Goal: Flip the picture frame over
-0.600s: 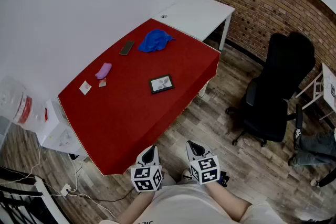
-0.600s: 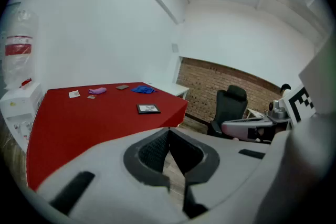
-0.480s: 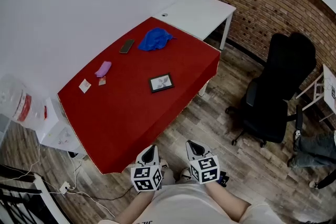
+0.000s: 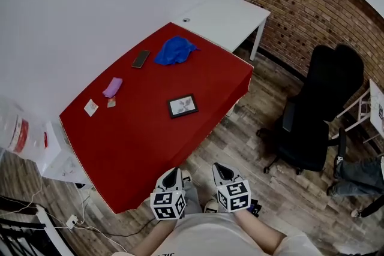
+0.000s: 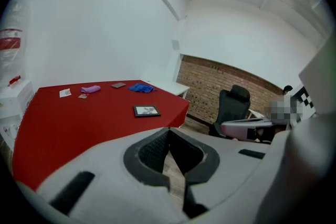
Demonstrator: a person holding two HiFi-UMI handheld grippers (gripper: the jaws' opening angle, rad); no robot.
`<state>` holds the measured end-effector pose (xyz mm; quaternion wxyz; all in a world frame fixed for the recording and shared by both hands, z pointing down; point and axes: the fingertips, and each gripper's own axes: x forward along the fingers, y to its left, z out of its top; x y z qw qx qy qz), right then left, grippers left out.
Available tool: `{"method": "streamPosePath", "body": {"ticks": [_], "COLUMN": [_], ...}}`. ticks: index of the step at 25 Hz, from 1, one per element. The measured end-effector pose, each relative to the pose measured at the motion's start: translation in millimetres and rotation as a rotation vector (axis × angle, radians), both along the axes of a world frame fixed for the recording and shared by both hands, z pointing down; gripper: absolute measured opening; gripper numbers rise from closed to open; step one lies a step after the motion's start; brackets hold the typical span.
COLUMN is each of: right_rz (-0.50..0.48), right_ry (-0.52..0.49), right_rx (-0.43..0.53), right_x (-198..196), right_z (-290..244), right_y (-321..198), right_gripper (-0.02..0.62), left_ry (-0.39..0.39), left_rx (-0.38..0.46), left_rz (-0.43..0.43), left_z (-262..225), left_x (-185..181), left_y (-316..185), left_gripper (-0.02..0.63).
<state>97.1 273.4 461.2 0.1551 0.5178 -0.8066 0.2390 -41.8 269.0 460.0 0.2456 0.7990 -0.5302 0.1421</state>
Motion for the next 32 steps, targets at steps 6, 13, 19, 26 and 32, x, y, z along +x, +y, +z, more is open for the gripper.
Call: {"method": "streamPosePath", "body": {"ticks": [6,13,19,26,32], "right_rz": [0.031,0.058,0.075,0.056,0.029], "right_ry": [0.008,0.011,0.010,0.007,0.025], "right_rx": [0.001,0.003,0.023,0.013,0.011], "right_x": [-5.3,-25.8,-43.1,-27.1,-11.5], "right_z": [-3.9,-8.4,-16.4,-17.2,-14.3], "right_y": [-74.1,-150.8,-189.8,-211.3,-232.6], "right_gripper": [0.005,0.005,0.005,0.005,0.005], "left_ry": [-0.007,-0.016,-0.015,0.004,0.003], "left_rx": [0.008,0.014,0.004,0.001,-0.005], "left_rz": [0.038,0.072,0.086,0.078,0.035], "left_z": [-5.2,-10.1,-9.5,-12.9,-10.8], "left_x": [-8.2,-32.0,-48.4,-30.0,-19.9], "left_y": [-78.9,-153.6,-191.6,-219.2,-231.2], "left_gripper": [0.005,0.005,0.005,0.006,0.005]}}
